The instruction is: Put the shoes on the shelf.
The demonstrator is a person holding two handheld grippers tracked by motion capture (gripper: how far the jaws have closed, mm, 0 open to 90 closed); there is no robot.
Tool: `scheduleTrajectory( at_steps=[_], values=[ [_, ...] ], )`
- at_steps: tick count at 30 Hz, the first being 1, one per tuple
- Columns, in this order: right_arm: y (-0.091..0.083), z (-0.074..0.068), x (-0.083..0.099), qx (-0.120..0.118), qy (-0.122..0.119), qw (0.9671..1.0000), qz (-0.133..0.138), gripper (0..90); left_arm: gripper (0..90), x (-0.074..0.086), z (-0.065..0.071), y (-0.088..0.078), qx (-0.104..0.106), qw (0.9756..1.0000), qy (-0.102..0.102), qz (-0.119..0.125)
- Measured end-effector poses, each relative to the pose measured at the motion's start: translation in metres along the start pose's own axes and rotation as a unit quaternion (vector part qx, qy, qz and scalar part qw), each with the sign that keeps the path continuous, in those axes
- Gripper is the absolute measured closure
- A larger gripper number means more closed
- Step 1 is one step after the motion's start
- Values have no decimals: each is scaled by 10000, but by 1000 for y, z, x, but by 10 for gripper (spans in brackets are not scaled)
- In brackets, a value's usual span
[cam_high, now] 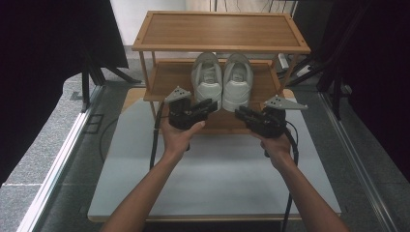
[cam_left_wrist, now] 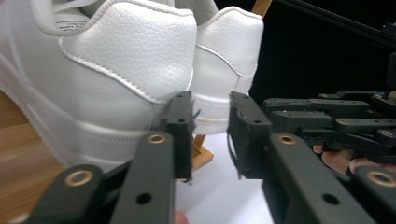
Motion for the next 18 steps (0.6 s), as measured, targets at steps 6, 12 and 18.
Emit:
scheduleTrajectory(
  at_steps=[6,12,18],
  values=[
    [-5,0,11,-33,22,9998,171,643,627,9,-3,-21,-70,9998,159,102],
    [-15,0,30,-38,239,9987,438,627,606,30,-12,-46,-89,9997,11,230],
    [-33,1,61,16,362,9966,746,609,568,62,-26,-69,-74,9994,-246,211]
  ],
)
Point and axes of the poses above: each handheld gripper's, and its own axes: y roughly forward along the jaws, x roughly out of its underside, z roughly to its right, the point moved 1 cm from there along y, roughly forward along the jaws, and after that the axes turned 7 degrees about -x, right-handed, at the moved point
